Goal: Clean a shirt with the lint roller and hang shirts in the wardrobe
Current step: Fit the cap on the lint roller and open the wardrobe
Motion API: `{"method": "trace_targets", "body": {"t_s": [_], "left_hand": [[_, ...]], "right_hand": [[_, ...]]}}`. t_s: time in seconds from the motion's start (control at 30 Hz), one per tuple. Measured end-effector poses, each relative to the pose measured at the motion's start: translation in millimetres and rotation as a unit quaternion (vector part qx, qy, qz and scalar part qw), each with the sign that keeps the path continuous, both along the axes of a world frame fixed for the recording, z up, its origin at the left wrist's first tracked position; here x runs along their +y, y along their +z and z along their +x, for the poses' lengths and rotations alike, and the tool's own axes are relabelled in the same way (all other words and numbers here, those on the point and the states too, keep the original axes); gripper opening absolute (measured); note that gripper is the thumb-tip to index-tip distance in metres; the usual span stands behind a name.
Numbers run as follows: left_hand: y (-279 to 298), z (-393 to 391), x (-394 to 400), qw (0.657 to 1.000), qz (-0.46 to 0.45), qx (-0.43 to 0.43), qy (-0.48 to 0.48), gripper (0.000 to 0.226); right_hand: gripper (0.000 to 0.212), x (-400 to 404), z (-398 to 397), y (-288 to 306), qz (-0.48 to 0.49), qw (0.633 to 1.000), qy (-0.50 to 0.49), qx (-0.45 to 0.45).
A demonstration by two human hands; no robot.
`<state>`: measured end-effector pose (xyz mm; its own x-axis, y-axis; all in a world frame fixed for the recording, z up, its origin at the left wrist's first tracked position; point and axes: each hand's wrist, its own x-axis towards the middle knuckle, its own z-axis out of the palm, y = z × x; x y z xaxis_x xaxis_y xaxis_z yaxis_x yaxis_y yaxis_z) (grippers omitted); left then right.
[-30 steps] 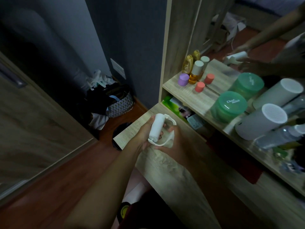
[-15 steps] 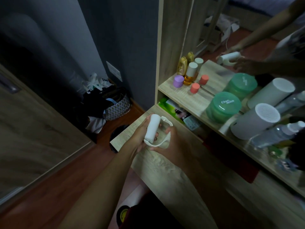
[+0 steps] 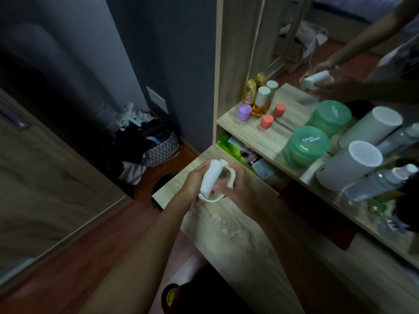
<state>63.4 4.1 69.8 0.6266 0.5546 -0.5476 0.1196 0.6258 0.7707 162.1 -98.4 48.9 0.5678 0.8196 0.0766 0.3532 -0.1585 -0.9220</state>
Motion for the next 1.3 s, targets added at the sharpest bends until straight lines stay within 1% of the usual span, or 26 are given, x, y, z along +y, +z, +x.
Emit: {"method": "trace_targets", "body": {"t_s": [0.03, 0.07, 0.1, 0.17, 0.2, 0.23, 0.33, 0.47, 0.63, 0.7, 0.83, 0.93, 1.03, 1.17, 1.3], "left_hand": [[-1, -1, 0, 1.0, 0.004, 0.004, 0.001, 0.031], [-2, -1, -1, 1.0, 0.009, 0.01, 0.001, 0.03], [-3, -1, -2, 1.0, 0.015, 0.016, -0.001, 0.029], [-3, 0, -5, 0.999, 0.025, 0.024, -0.014, 0.031], [-2, 2, -7, 0.999, 0.029, 0.025, -0.018, 0.03], [-1, 3, -9, 0.999, 0.03, 0.02, -0.018, 0.028], [7, 7, -7, 0.999, 0.042, 0.011, -0.03, 0.026], [13, 8, 3, 0.997, 0.057, 0.032, -0.041, 0.033], [15, 6, 4, 0.998, 0.052, 0.02, -0.034, 0.02], [15, 7, 5, 0.997, 0.051, 0.012, -0.049, 0.02], [20, 5, 4, 0.993, 0.052, -0.006, -0.102, 0.027], [20, 5, 3, 0.992, 0.078, 0.006, -0.102, 0.03], [17, 6, 2, 0.989, 0.094, 0.008, -0.118, 0.034], [23, 9, 2, 0.984, 0.105, 0.016, -0.144, 0.038], [29, 11, 1, 0.981, 0.113, 0.033, -0.152, 0.037]], "right_hand": [[0.088, 4, 2, 8, 0.015, 0.995, -0.032, 0.092], [0.08, 6, 7, 8, 0.016, 0.989, -0.056, 0.138], [0.069, 6, 10, 10, -0.006, 0.985, -0.068, 0.159], [0.037, 2, 14, 14, -0.094, 0.993, -0.035, 0.068], [0.028, 1, 14, 12, -0.102, 0.994, -0.039, 0.011], [0.028, 0, 13, 13, -0.089, 0.995, -0.052, -0.013], [0.029, 4, 10, 15, -0.057, 0.994, -0.089, 0.035], [0.029, 8, 8, 21, -0.047, 0.988, -0.119, 0.091], [0.026, 12, 7, 16, -0.054, 0.981, -0.122, 0.139], [0.026, 11, 6, 19, -0.046, 0.982, -0.128, 0.132], [0.024, 10, 4, 26, -0.039, 0.986, -0.122, 0.109], [0.022, 8, 5, 29, -0.049, 0.986, -0.122, 0.102], [0.027, 8, 8, 31, -0.068, 0.983, -0.126, 0.118], [0.035, 11, 12, 30, -0.097, 0.983, -0.113, 0.107], [0.039, 17, 20, 32, -0.135, 0.975, -0.091, 0.151]]}}
